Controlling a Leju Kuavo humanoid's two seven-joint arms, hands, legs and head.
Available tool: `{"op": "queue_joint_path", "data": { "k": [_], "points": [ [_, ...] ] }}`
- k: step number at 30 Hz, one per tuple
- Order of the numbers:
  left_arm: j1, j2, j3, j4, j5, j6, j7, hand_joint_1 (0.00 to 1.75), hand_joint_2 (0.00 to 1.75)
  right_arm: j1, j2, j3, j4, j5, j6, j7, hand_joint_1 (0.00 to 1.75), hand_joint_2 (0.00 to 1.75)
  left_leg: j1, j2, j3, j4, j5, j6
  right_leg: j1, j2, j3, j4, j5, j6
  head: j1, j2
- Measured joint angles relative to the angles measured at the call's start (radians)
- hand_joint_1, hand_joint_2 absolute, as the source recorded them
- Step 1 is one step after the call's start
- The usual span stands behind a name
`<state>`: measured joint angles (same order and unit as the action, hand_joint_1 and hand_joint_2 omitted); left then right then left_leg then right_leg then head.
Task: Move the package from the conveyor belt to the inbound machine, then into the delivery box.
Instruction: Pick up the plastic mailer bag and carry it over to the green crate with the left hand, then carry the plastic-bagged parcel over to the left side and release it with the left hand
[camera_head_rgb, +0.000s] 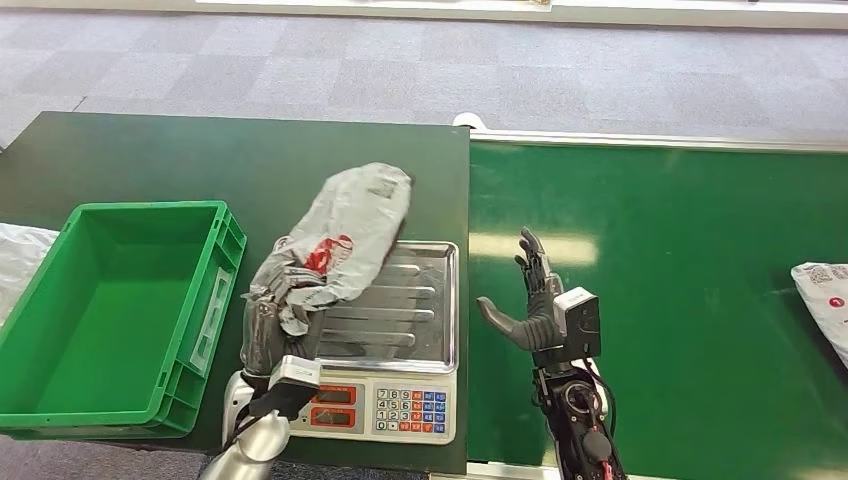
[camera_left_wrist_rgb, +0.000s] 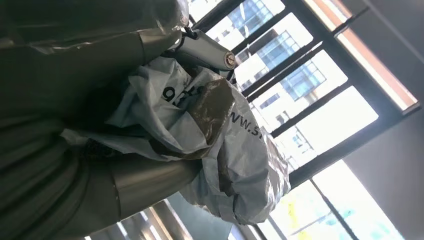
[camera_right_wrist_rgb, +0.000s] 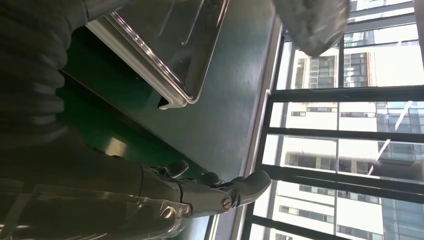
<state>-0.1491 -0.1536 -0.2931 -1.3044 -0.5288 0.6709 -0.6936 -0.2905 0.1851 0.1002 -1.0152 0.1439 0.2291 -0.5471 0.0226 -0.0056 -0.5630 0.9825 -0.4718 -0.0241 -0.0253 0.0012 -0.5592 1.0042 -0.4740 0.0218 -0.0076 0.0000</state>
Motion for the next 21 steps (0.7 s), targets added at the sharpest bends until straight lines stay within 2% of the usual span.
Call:
{"op": "queue_joint_path", "data": {
  "k": [2,11,21],
  "points": [
    [0.008,-0.017,0.038,-0.063,-0.010,0.021,-0.002,1.75,0.00,0.002,0.004,0.001,0.000,-0.010,-0.007,0.000,0.00,1.75,0.000,0.000,-0.001,0.000,0.000,0.000,0.000,0.000,-0.001,0.000,0.000,0.000,0.000,0.000],
    [0.028,-0.084,0.235,-0.341,-0.024,0.027,-0.005,1.75,0.00,0.012,0.021,0.014,0.002,-0.039,-0.015,-0.007,0.00,1.75,0.000,0.000,-0.002,0.000,0.000,0.000,0.000,0.000,-0.002,0.000,0.000,0.000,0.000,0.000],
    [0.038,-0.104,0.294,-0.440,-0.030,0.026,-0.005,1.75,0.00,0.012,0.025,0.025,0.003,-0.042,-0.015,-0.011,0.00,1.75,0.000,0.000,-0.002,0.000,0.000,0.000,0.000,0.000,-0.002,0.000,0.000,0.000,0.000,0.000]
  ]
}}
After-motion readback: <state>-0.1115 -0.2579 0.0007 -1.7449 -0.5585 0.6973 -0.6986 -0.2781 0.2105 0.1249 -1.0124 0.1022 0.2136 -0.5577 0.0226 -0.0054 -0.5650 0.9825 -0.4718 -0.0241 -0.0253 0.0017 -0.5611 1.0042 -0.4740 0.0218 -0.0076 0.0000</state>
